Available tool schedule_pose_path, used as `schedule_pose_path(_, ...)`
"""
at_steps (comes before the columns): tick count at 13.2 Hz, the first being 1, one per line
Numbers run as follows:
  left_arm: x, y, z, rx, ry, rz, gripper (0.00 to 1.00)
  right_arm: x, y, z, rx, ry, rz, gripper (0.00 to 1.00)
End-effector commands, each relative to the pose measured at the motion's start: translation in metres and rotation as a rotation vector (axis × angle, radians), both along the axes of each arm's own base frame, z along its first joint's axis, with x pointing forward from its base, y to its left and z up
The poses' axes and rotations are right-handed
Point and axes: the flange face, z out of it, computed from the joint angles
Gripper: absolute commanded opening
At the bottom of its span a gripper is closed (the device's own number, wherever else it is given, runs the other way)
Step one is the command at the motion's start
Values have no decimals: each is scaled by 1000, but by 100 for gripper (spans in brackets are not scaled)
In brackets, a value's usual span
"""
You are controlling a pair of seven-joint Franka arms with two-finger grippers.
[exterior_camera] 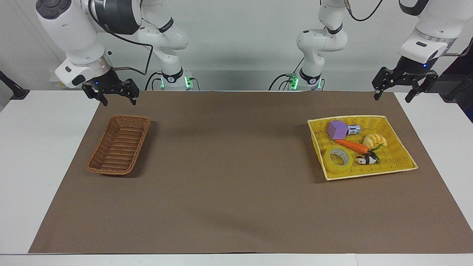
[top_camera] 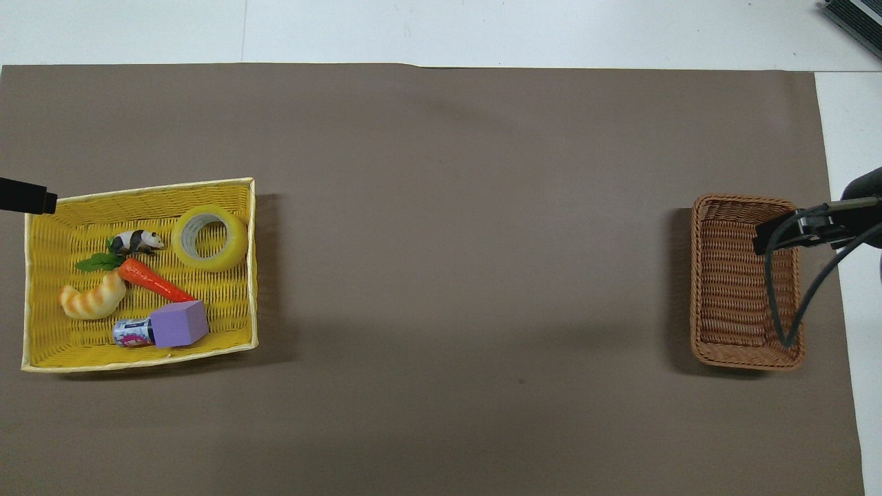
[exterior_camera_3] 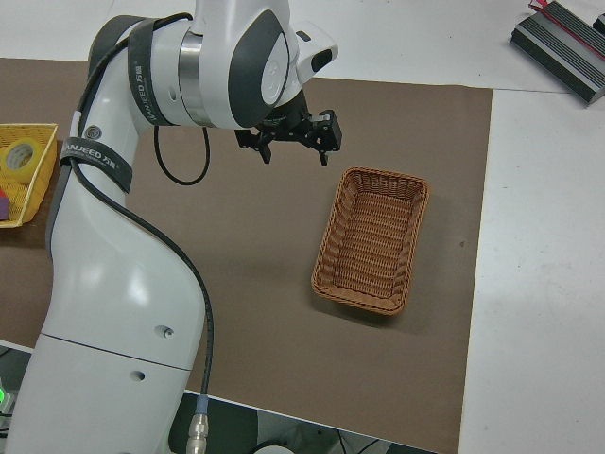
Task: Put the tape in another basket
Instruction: 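Reach the left gripper over the yellow basket toward the tape roll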
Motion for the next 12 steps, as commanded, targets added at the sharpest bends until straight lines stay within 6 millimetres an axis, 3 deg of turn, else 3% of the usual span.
schedule_pose_path(1,-8,-1,-4,-1,1,-6,100,-5,-4,3,2,13,-13,100)
schedule_pose_path(5,-1,0,-34,-2,7,-1,100,-7,-7,3,8,21,26,100)
schedule_pose_path(9,6,-3,-95,-4,4,-5,100,-6,-5,4,53,14,42,100)
schedule_pose_path(12,12,-2,-129,-4,-13,-6,100,-6,-13,4,107,9,18,100)
